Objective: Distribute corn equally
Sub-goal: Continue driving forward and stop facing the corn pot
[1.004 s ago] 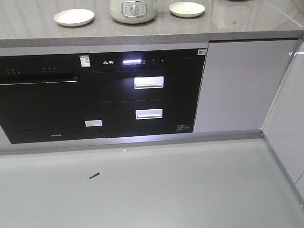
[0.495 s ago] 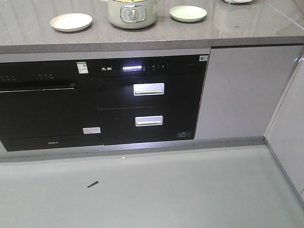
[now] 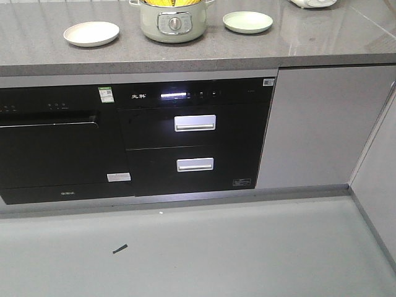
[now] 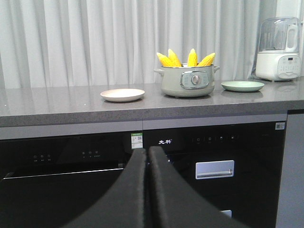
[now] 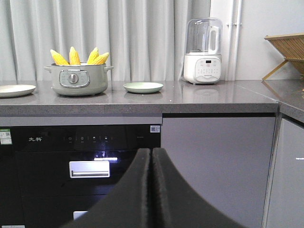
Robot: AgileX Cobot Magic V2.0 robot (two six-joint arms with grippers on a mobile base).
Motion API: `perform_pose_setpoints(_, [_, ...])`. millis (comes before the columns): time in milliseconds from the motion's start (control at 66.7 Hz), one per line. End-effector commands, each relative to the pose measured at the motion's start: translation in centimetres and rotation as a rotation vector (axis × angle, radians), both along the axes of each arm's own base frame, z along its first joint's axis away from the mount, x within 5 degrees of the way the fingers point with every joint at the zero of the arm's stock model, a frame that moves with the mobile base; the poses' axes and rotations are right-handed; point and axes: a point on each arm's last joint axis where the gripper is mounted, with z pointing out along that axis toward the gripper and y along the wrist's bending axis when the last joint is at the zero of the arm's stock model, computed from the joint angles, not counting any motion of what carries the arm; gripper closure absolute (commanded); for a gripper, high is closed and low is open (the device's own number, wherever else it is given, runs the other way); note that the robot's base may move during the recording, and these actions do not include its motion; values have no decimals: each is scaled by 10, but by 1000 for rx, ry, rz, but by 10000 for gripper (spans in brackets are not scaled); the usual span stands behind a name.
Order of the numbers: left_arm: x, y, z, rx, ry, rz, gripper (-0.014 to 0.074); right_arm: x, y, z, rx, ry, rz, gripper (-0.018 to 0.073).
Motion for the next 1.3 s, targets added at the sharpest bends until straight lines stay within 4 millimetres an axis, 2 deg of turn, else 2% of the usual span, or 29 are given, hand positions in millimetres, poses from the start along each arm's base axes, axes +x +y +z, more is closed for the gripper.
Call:
perform_pose_setpoints(0, [-3, 0, 13, -14, -107, 2, 603, -1, 0, 4, -16, -74, -8, 564])
perform_pose_setpoints(1289, [-3, 0, 13, -14, -107, 2, 603, -1, 0, 4, -16, -73, -8, 564])
